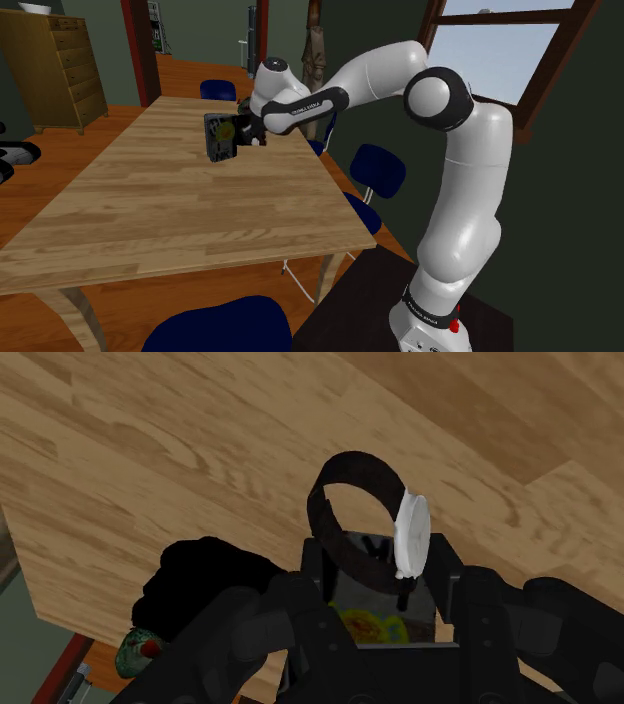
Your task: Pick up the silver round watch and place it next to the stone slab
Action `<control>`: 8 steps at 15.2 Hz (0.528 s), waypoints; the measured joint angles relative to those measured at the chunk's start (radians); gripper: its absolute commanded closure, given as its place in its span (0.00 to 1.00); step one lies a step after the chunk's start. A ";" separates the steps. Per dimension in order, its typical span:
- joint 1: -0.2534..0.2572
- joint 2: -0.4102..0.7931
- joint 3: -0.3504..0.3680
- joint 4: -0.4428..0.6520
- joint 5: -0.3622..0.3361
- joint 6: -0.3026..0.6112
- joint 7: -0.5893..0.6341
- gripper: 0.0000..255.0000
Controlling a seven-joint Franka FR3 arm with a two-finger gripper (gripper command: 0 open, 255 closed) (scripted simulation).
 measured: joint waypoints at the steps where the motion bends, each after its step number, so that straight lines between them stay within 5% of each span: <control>1: -0.010 0.024 -0.003 0.033 0.008 -0.004 -0.025 1.00; 8: -0.087 0.178 -0.016 0.244 0.066 -0.032 -0.190 1.00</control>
